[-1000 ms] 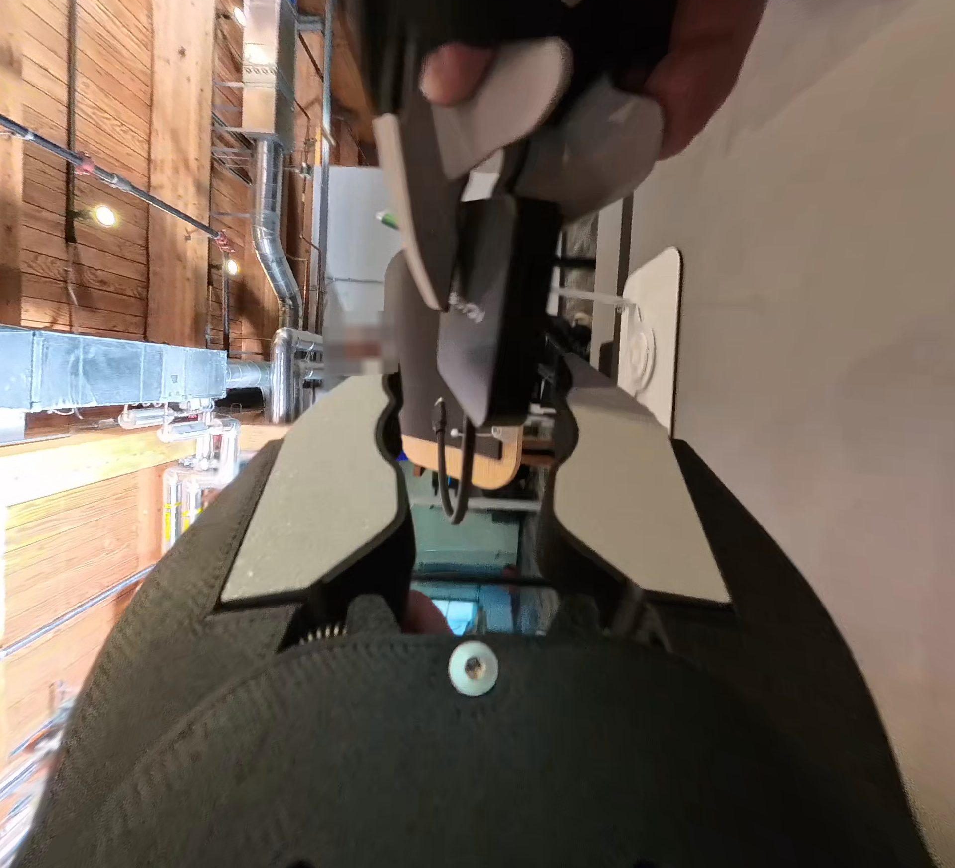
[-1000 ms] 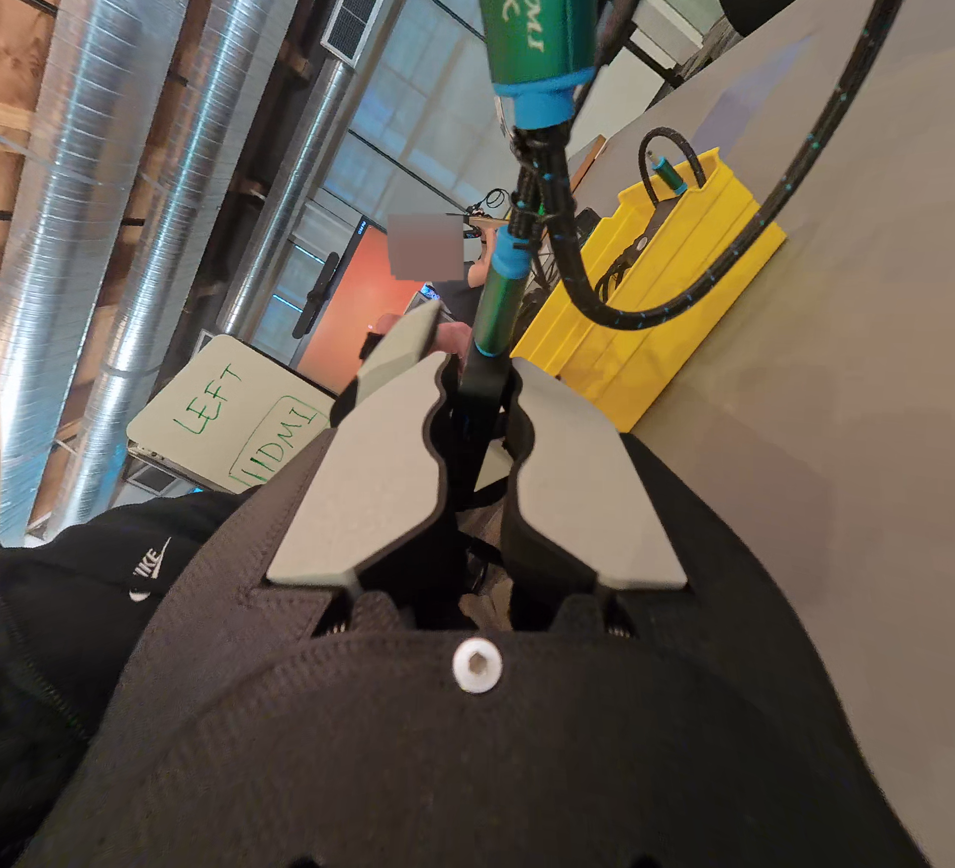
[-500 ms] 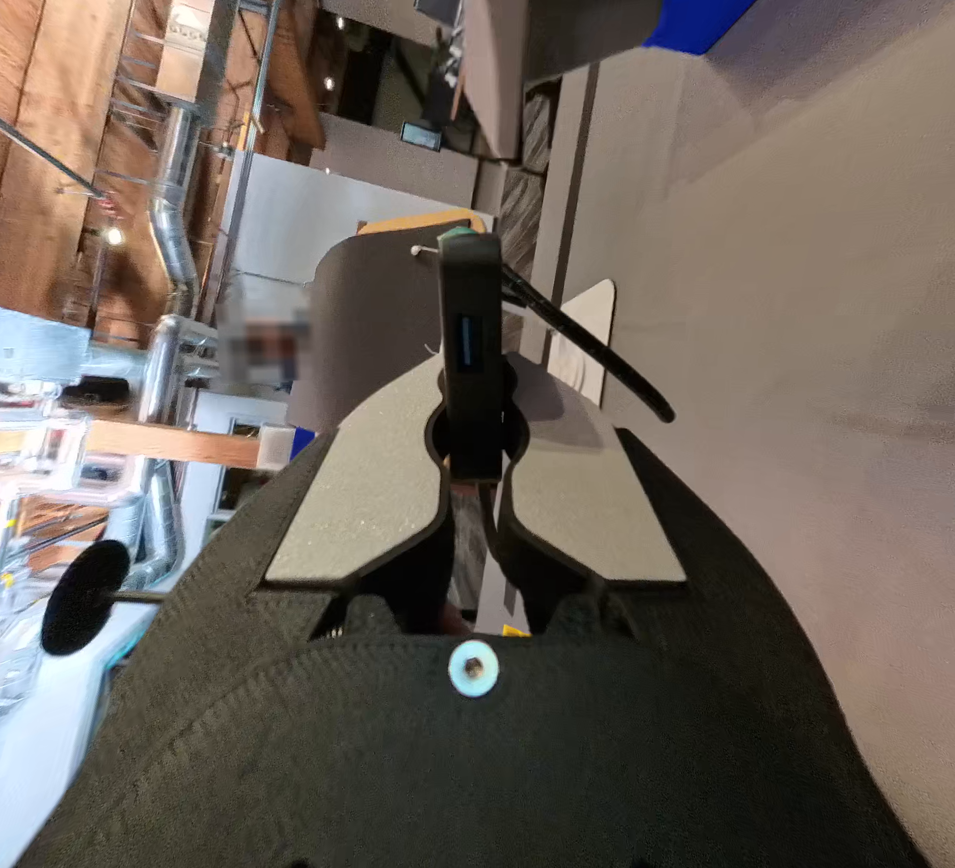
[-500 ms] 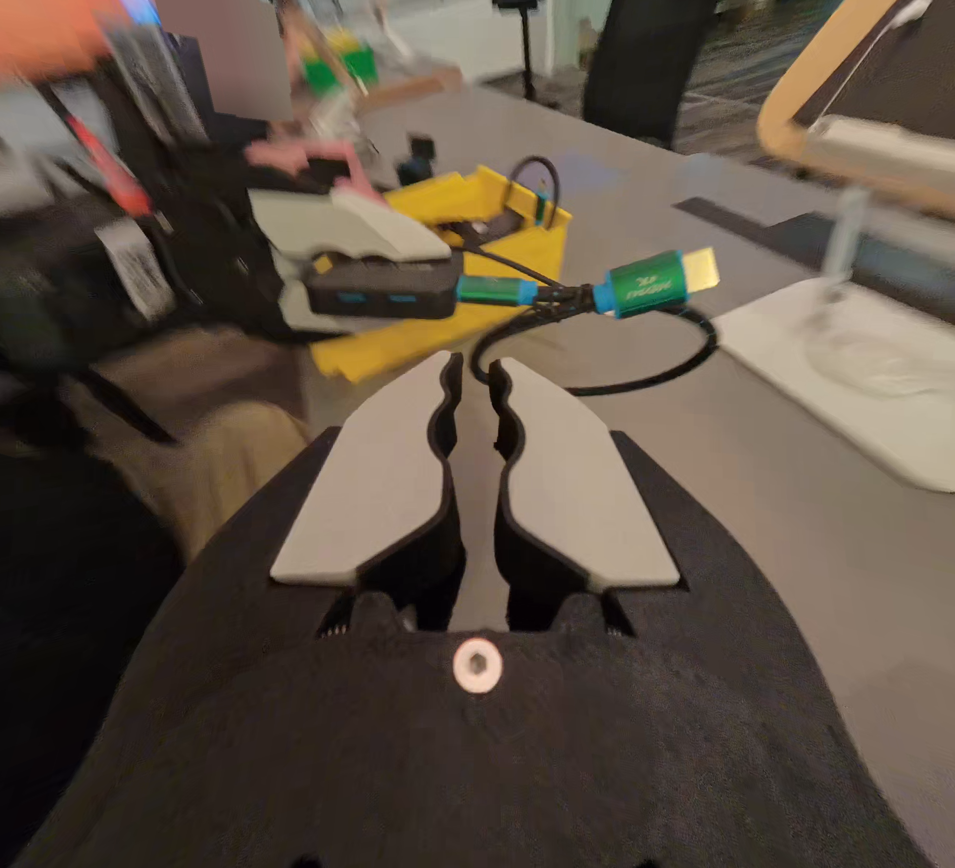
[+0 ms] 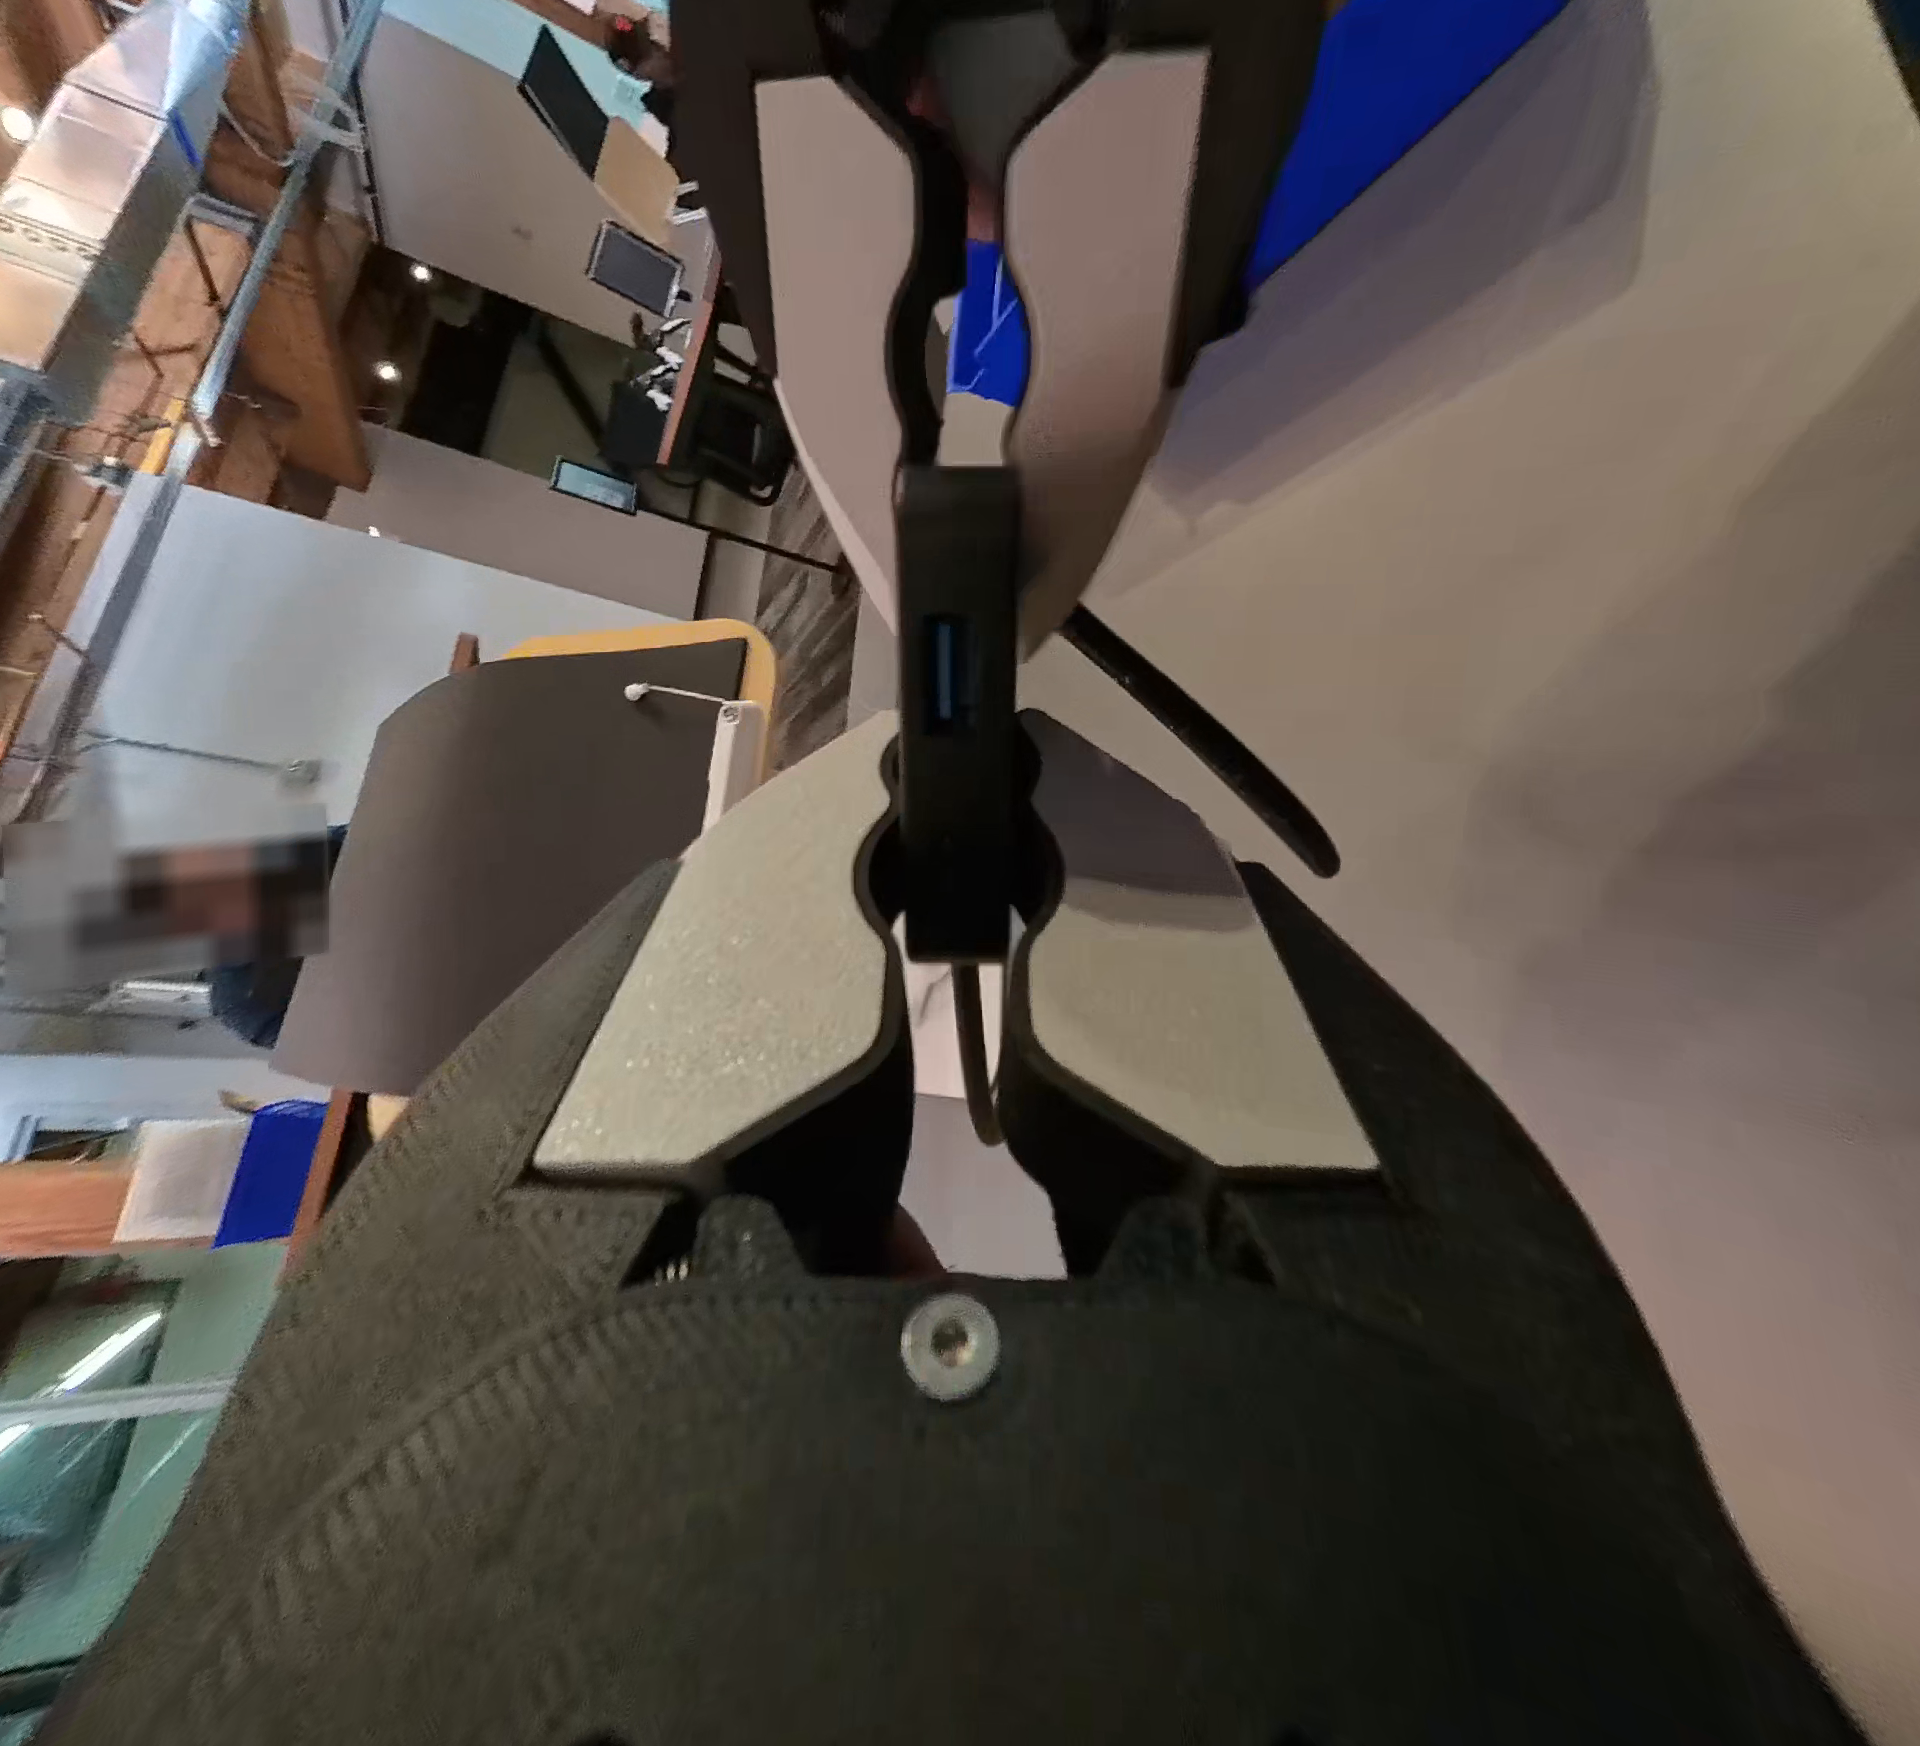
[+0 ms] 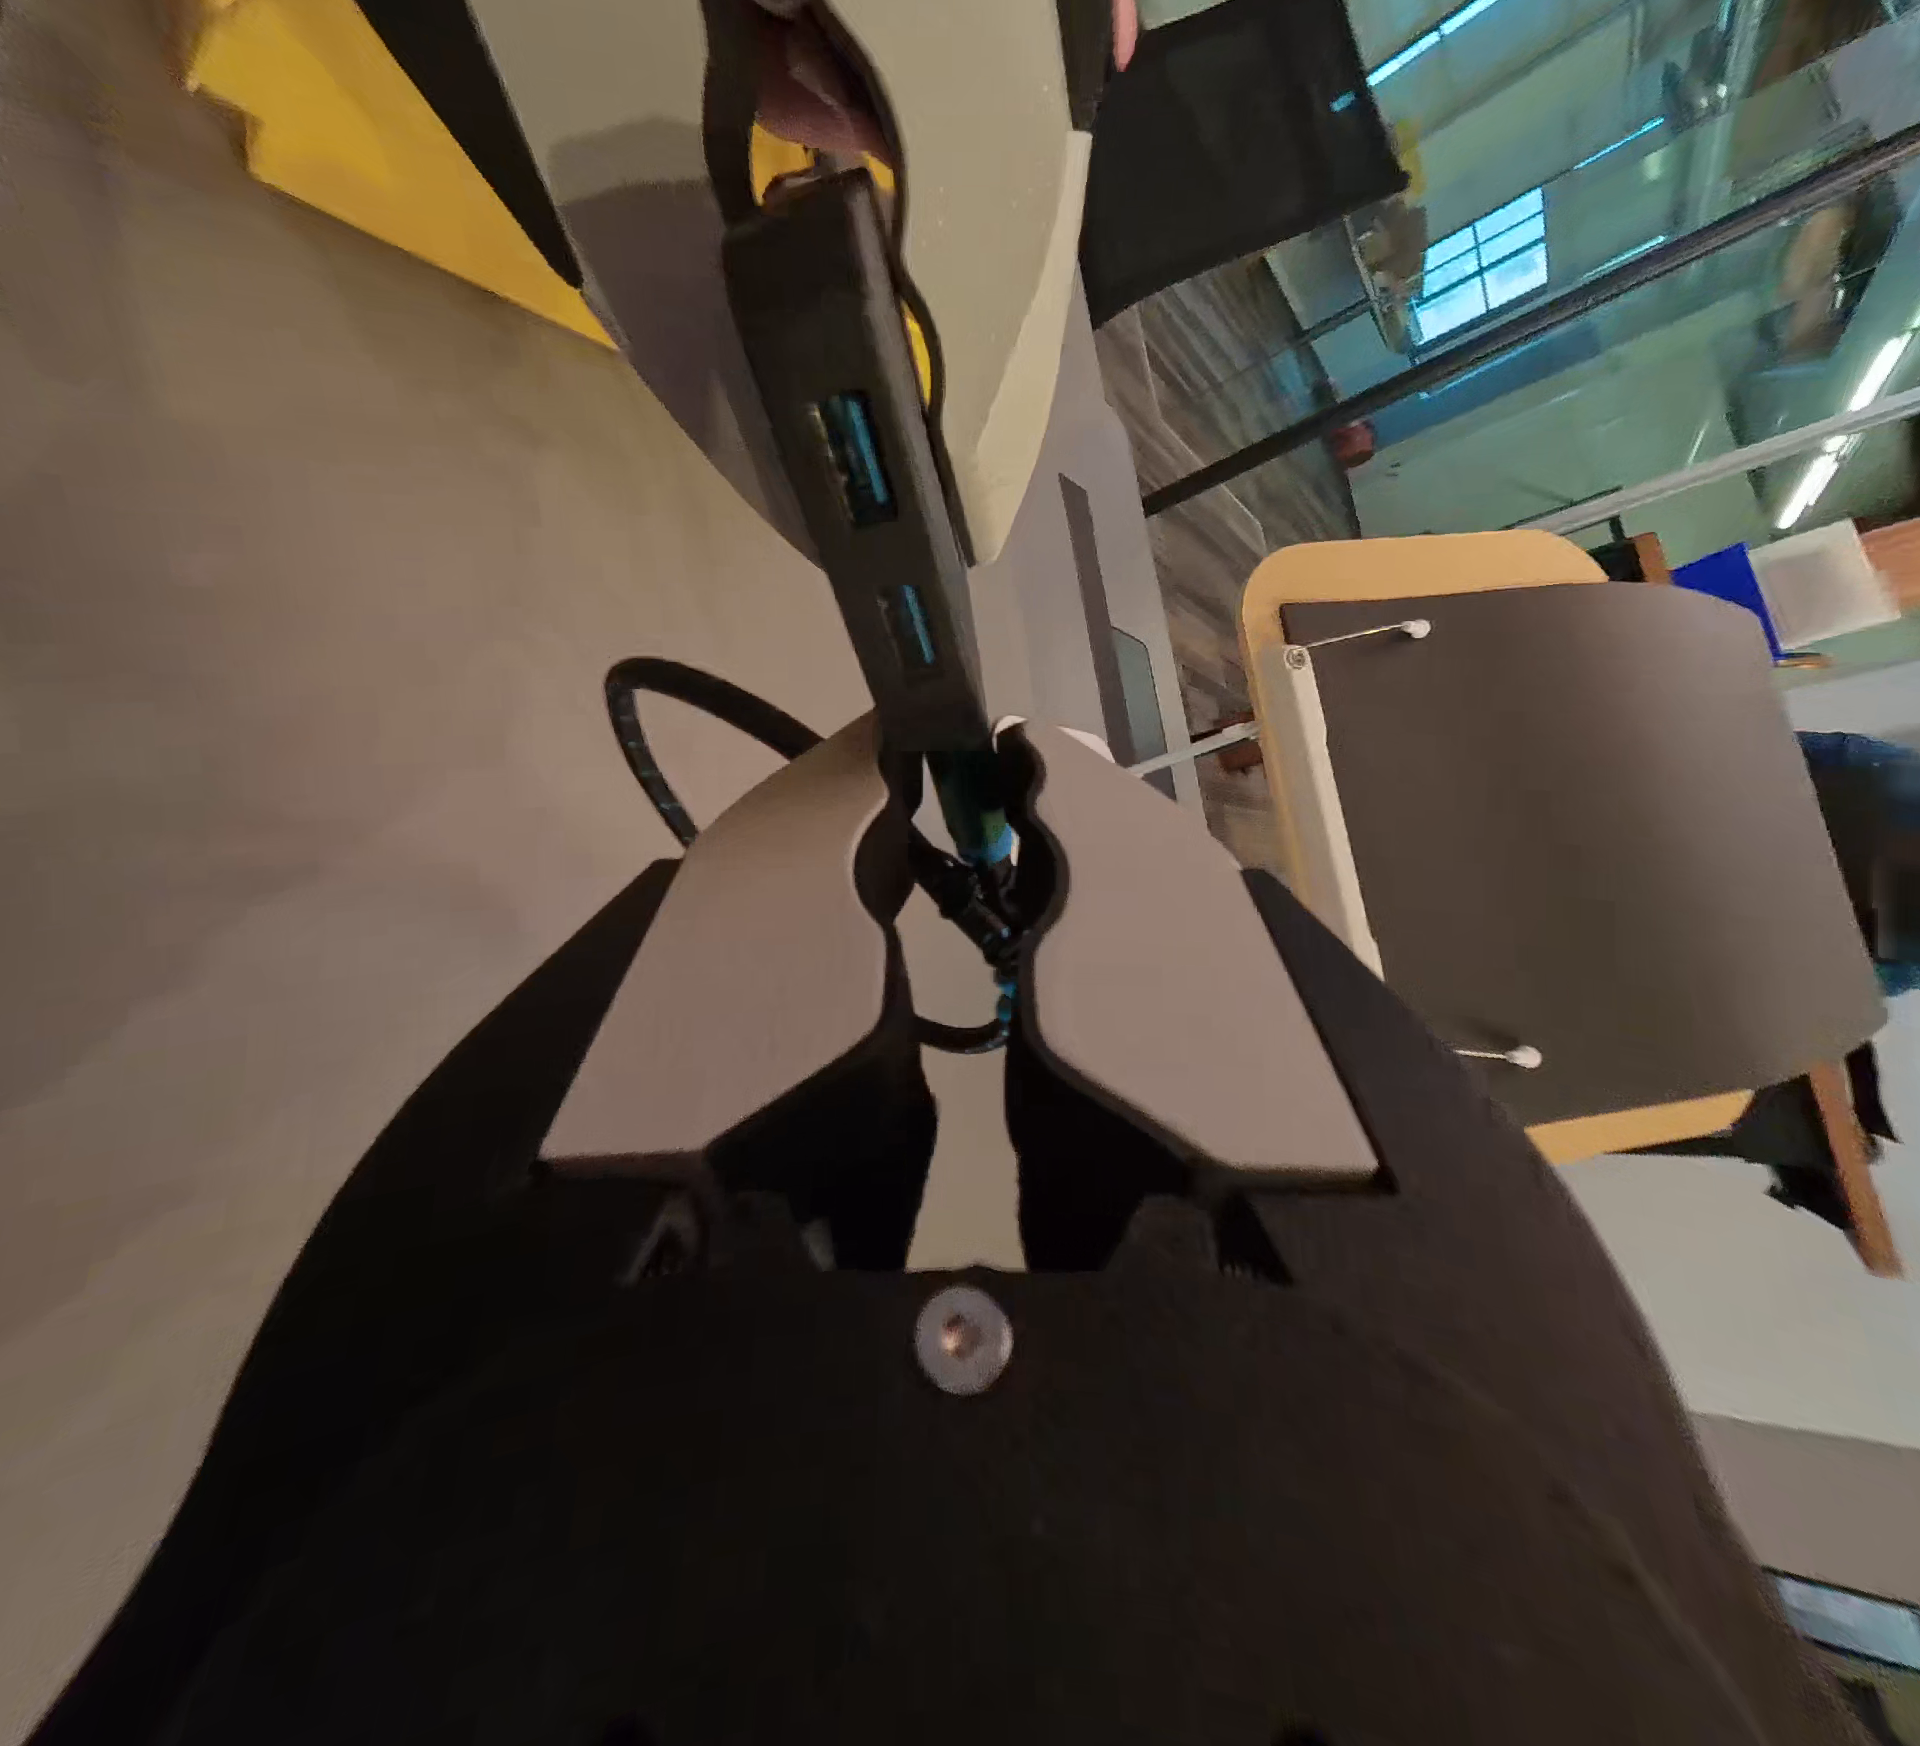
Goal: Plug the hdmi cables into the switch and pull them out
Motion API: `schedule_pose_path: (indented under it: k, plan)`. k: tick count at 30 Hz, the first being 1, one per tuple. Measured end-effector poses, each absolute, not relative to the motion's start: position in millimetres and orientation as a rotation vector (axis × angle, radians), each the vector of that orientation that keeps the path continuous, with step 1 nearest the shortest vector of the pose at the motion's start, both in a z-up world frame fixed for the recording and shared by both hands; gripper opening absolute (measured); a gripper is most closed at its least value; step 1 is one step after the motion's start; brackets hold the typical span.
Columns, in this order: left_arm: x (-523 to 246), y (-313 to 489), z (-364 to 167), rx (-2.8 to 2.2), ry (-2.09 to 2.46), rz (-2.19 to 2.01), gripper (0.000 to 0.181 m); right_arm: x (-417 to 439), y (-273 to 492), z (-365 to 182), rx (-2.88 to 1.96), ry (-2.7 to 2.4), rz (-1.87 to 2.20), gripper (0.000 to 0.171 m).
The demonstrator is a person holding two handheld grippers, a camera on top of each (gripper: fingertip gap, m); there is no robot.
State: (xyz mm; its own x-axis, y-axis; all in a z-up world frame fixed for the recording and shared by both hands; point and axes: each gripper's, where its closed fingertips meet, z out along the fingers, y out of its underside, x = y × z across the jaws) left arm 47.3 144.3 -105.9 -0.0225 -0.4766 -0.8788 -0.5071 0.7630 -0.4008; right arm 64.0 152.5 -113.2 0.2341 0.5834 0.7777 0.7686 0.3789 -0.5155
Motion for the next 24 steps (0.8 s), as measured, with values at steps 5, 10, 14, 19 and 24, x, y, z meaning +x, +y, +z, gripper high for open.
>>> schedule_pose_path:
  k: [5,10,14,19,24]
  plan:
    - [48.4,150.6,-107.8,-0.898,1.619,-0.011,0.034,65.8,153.9,-120.3,-1.324,-1.490,-0.286,0.011]
    - [54.5,150.1,-110.3,-0.821,1.653,0.185,0.028,64.5,151.6,-121.0,-1.334,-1.518,-0.343,0.011]
    - [57.5,145.9,-114.5,-0.814,1.654,0.177,0.015,66.2,149.6,-118.2,-1.317,-1.525,-0.388,0.011]
    - [57.3,144.2,-115.9,-0.798,1.665,0.189,0.014,65.6,147.3,-120.0,-1.319,-1.563,-0.385,0.011]
    - [59.5,137.4,-114.9,-0.794,1.700,0.145,0.014,59.4,147.5,-123.1,-1.274,-1.635,-0.467,0.011]
